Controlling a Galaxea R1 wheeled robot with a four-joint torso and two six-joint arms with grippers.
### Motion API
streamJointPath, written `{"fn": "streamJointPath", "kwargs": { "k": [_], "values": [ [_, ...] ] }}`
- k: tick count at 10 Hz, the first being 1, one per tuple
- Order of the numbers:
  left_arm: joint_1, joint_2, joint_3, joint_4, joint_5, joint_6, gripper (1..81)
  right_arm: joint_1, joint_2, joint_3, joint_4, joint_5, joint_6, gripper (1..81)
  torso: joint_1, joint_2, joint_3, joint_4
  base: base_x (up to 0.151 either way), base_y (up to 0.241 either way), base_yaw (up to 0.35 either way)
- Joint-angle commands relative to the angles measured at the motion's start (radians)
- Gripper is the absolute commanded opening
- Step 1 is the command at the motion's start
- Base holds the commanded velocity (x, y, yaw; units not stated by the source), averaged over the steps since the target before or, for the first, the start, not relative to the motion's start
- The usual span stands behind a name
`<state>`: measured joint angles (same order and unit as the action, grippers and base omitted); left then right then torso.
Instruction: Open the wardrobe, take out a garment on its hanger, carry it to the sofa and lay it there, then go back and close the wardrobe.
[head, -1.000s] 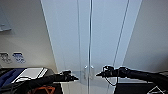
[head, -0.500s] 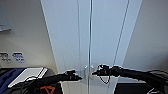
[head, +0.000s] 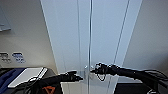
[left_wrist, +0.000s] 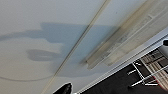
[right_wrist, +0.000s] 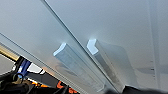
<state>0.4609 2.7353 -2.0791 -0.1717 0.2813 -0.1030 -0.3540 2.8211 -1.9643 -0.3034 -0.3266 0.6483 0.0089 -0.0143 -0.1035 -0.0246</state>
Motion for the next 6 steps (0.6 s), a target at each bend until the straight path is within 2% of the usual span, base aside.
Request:
{"fn": "streamJointPath", "kwargs": {
  "k": [1, 6],
  "values": [
    [-0.17, 0.021, -0.018, 0.0, 0.013, 0.006, 81.1, 0.201, 0.04, -0.031, 0.001, 0.004, 0.005, 81.1, 0.0, 0.0, 0.0, 0.0, 0.0, 0.0, 0.0],
    [-0.185, 0.08, -0.095, 0.001, 0.015, 0.011, 81.1, 0.201, 0.126, -0.146, -0.003, -0.012, 0.004, 81.1, 0.0, 0.0, 0.0, 0.0, 0.0, 0.0, 0.0]
  ]
}}
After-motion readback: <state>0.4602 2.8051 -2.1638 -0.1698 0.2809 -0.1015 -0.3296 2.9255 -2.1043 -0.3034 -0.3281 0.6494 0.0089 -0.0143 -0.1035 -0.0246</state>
